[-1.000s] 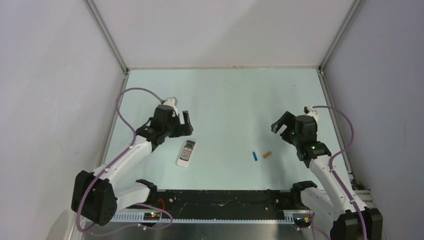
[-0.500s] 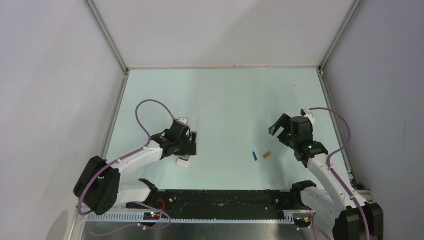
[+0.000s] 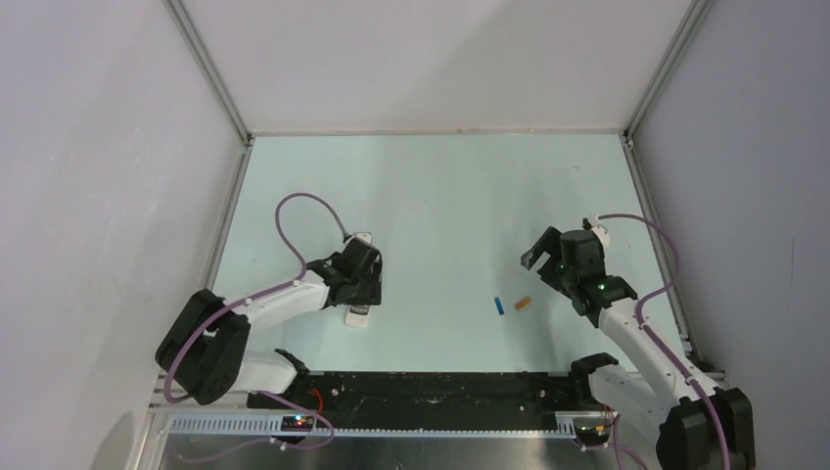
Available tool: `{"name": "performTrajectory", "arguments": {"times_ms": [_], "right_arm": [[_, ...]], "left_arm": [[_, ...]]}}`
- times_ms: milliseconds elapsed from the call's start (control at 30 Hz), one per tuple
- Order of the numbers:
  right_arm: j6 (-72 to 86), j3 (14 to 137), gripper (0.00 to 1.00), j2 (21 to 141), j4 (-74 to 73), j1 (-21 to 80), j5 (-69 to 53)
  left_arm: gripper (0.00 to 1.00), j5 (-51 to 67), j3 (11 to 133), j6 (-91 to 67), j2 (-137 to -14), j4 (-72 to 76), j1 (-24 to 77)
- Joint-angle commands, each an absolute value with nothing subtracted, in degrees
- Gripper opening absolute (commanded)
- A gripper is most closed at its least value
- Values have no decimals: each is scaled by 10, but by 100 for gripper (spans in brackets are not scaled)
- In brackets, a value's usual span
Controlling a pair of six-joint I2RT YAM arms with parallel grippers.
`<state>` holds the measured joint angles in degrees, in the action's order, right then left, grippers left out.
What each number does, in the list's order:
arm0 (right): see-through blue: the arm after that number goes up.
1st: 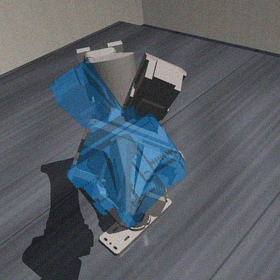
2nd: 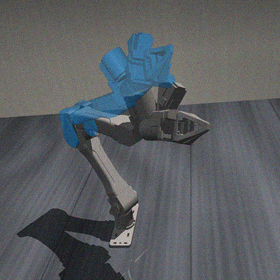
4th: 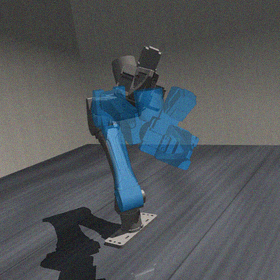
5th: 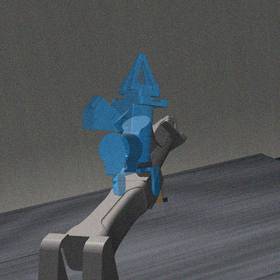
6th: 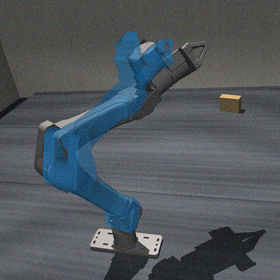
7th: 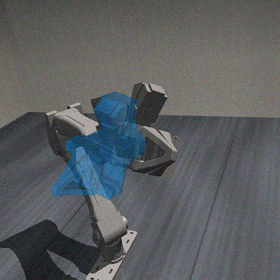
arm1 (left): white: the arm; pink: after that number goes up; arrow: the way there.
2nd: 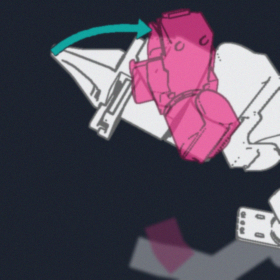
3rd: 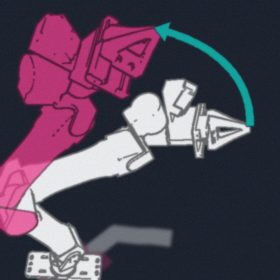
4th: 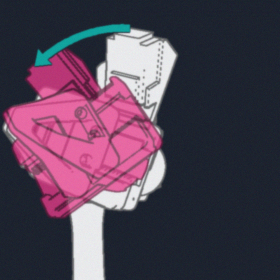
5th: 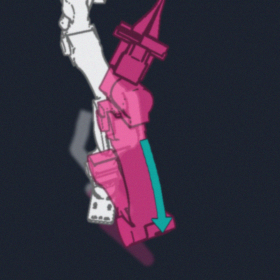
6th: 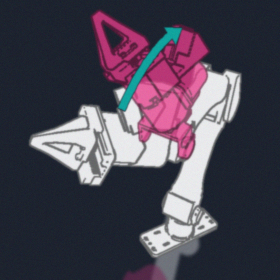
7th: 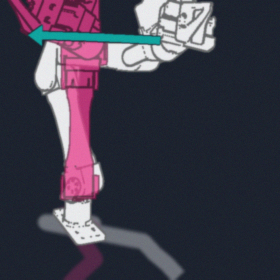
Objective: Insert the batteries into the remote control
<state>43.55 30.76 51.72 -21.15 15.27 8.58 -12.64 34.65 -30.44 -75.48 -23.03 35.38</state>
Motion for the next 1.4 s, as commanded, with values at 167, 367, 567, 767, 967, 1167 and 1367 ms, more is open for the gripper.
{"name": "performTrajectory", "arguments": {"times_ms": [167, 367, 567, 767, 967, 1167, 1367], "right_arm": [[463, 308, 97, 520, -202, 204, 95], [468, 308, 97, 502, -204, 222, 89], [474, 312, 97, 481, -188, 269, 45], [427, 337, 99, 452, -128, 332, -23], [376, 395, 99, 436, -59, 374, -140], [377, 436, 99, 438, 36, 413, -197], [358, 469, 100, 456, 99, 464, -190]], "left_arm": [[65, -138, 373, -300, -801, -225, 393], [44, -140, 378, -299, -802, -226, 394], [35, -112, 419, -286, -747, -237, 395], [36, -45, 502, -261, -688, -237, 394], [36, 47, 587, -260, -631, -237, 394], [35, 134, 656, -284, -579, -236, 395], [35, 206, 711, -319, -559, -236, 394]]}}
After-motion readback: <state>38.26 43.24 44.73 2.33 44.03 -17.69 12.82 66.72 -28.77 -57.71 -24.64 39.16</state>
